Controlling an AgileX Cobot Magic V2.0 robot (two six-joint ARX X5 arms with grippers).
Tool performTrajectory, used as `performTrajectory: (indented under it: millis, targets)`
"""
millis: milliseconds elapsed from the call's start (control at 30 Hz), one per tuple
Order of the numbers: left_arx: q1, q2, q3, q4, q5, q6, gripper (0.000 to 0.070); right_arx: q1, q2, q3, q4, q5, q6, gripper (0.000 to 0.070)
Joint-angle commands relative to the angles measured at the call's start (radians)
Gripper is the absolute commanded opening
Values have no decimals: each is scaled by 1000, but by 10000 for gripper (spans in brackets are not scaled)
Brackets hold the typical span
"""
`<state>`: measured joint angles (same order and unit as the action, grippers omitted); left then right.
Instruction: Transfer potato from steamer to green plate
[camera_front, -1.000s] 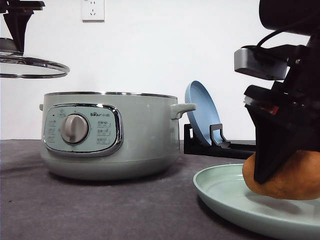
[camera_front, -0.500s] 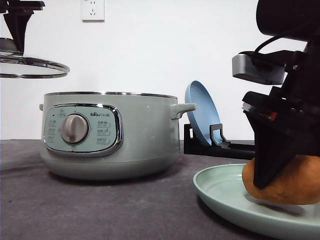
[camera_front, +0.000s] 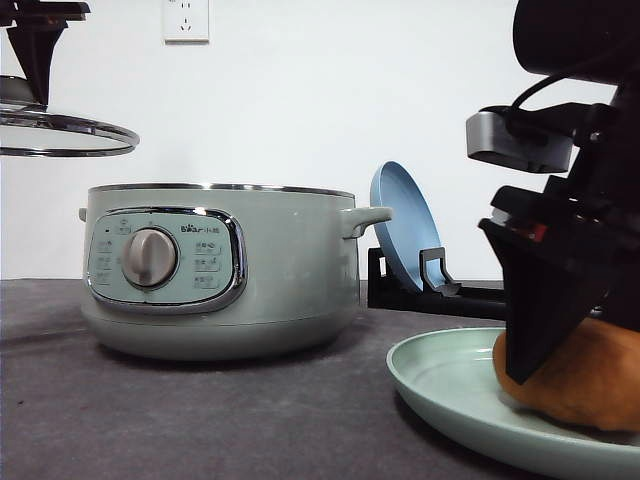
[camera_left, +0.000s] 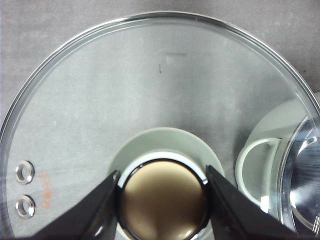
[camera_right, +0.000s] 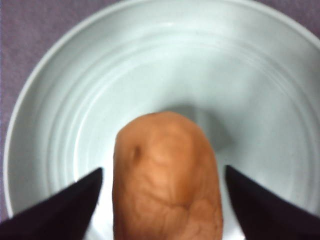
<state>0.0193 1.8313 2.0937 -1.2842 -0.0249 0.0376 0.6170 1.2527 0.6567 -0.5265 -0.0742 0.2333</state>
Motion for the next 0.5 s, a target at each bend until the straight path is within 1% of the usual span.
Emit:
performTrajectory:
  millis: [0,100,200,300,467]
  targets:
    - [1,-14,42,25,-1,-5,0,7,-19,40,-1,4,2,606]
    - [1,-14,42,25,-1,-5,0,7,-73,90,-45,4,2,618]
    - [1,-14,42,26,-1,-5,0,7,-140,157,-121,4,2,639]
    - [1,-14,42,26,-1,-5,0,9,-215,235,-210,4,2,700]
    - [0,-14,42,26,0,-5,0,9,-344,361,-336,4,4,700]
